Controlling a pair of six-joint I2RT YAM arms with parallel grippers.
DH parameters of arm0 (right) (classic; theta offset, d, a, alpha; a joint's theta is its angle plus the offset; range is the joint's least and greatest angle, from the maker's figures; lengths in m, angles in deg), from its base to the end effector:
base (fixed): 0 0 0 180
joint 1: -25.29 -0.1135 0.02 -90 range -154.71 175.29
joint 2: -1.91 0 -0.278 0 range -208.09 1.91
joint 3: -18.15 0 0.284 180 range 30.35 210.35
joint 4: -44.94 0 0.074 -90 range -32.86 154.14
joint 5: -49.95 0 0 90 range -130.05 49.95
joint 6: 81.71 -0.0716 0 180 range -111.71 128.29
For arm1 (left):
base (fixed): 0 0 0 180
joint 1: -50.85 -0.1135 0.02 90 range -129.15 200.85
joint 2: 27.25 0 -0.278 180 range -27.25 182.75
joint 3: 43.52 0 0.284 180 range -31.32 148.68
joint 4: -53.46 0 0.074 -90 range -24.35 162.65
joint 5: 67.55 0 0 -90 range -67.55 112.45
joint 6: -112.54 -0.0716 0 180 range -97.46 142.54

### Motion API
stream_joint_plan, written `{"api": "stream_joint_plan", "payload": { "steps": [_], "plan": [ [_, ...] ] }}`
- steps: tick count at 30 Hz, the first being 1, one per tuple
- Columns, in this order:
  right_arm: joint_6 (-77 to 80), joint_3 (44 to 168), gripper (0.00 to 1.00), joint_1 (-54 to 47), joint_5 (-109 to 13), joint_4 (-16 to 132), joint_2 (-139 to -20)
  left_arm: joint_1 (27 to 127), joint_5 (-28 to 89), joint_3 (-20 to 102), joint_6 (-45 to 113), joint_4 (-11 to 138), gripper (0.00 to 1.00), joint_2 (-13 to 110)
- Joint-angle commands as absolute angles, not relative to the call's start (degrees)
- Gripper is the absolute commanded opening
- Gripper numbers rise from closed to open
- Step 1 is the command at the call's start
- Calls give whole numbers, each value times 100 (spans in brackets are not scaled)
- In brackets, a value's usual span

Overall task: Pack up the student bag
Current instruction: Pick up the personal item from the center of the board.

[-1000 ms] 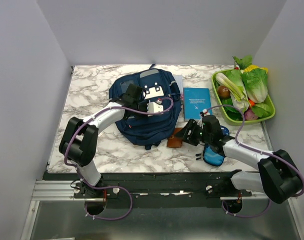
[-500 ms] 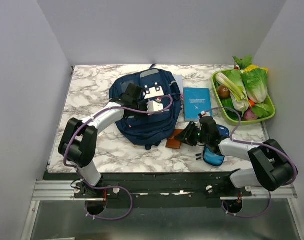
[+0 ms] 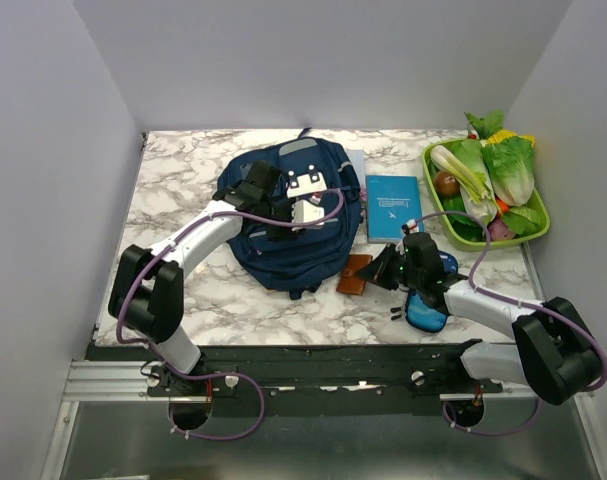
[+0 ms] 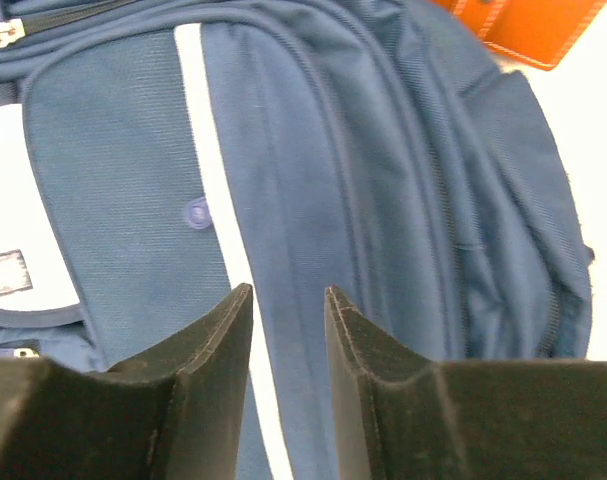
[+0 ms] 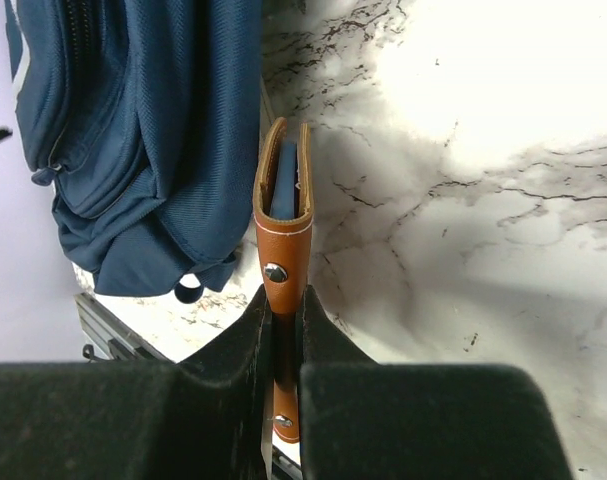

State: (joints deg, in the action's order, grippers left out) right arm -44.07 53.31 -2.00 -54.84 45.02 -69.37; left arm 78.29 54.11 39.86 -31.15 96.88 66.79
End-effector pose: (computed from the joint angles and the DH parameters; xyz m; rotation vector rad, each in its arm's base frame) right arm 0.2367 0.1427 0.1248 0.3639 2.3593 1.0114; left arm 0.3358 -0.2167 0.2290 1.7089 1.6609 -0.4806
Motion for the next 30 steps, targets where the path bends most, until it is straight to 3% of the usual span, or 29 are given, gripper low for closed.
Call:
{"api": "stream_joint_plan", "payload": {
  "steps": [1, 3, 11, 15, 20, 30],
  "plan": [
    [-4304, 5452, 4, -213, -5367, 4686, -6989, 7871, 6076, 3970, -3731, 10652, 45, 6398],
    [-4304, 5452, 4, -213, -5385, 4659, -7007, 7880, 6103, 3830, -3828, 10722, 53, 6398],
    [-4304, 5522, 4, -213, -5455, 4712, -6893, 8038, 4805, 3118, -3250, 8853, 53, 6301],
    [-4313, 5522, 4, -213, -5481, 4756, -6779, 8047, 4417, 3187, -2967, 8219, 42, 6327],
    [-4260, 5636, 3, -222, -5552, 4852, -6594, 8047, 4626, 3424, -2765, 8445, 29, 6239],
    [-4198, 6128, 2, -213, -5666, 5248, -6093, 8047, 5207, 3855, -2317, 9158, 22, 6099]
  ]
}}
